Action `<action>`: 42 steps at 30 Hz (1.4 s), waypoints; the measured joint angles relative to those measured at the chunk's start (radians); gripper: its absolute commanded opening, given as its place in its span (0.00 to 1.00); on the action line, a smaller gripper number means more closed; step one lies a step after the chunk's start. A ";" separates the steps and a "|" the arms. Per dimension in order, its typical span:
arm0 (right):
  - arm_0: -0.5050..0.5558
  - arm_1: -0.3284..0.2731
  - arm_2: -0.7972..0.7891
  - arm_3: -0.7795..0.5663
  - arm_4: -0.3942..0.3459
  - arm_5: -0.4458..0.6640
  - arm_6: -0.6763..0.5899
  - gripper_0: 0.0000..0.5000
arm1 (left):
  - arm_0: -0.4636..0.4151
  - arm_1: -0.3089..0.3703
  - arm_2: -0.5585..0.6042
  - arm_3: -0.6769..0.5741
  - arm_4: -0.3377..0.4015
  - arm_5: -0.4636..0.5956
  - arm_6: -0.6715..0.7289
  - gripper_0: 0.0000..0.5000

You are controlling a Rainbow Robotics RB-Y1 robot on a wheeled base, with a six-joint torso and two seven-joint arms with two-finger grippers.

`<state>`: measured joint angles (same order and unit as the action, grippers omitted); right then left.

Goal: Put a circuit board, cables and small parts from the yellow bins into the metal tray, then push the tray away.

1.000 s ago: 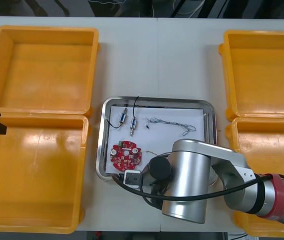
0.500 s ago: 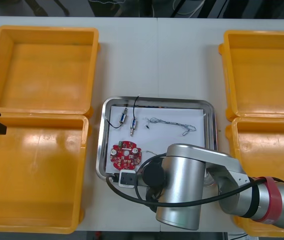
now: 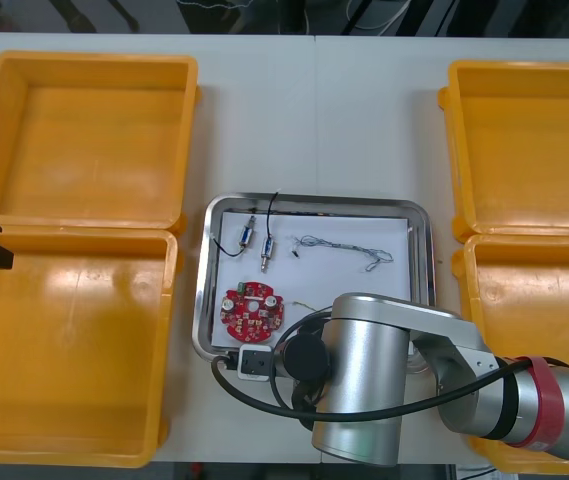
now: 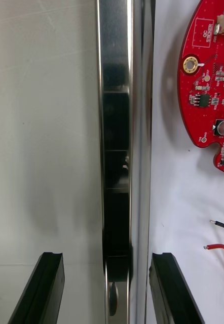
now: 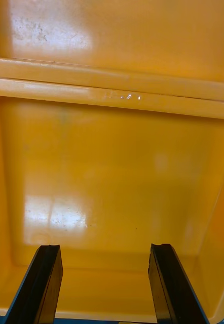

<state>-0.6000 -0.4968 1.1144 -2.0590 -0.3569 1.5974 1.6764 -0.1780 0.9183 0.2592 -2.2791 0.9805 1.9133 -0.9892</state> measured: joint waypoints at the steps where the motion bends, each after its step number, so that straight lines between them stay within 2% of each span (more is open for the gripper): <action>1: 0.000 0.000 0.000 0.000 0.000 0.000 0.000 0.15 | 0.000 0.000 0.000 0.000 0.000 0.000 0.000 1.00; 3: 0.000 0.000 0.000 0.000 0.000 0.000 0.000 0.07 | 0.000 0.000 0.000 0.000 0.000 0.000 0.000 1.00; 7: 0.000 0.000 0.000 0.000 0.000 0.000 0.000 0.00 | 0.000 0.000 0.000 0.000 0.000 0.000 0.000 1.00; 16: -0.008 -0.001 0.000 0.000 -0.012 0.000 0.000 0.00 | 0.000 0.000 0.000 0.000 0.000 0.000 0.000 1.00; 27: -0.101 -0.036 0.000 0.001 -0.134 -0.002 0.000 0.00 | 0.000 0.000 0.000 0.000 0.000 0.000 0.000 1.00; 34: -0.150 -0.074 0.000 0.032 -0.225 -0.067 0.000 0.00 | 0.000 0.000 0.000 -0.001 0.000 0.000 0.000 1.00; 42: -0.214 -0.084 0.000 0.093 -0.260 -0.084 0.003 0.00 | 0.000 0.000 0.000 -0.001 0.000 0.000 0.000 1.00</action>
<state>-0.8142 -0.5810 1.1140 -1.9659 -0.6170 1.5133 1.6796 -0.1780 0.9183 0.2593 -2.2797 0.9805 1.9133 -0.9893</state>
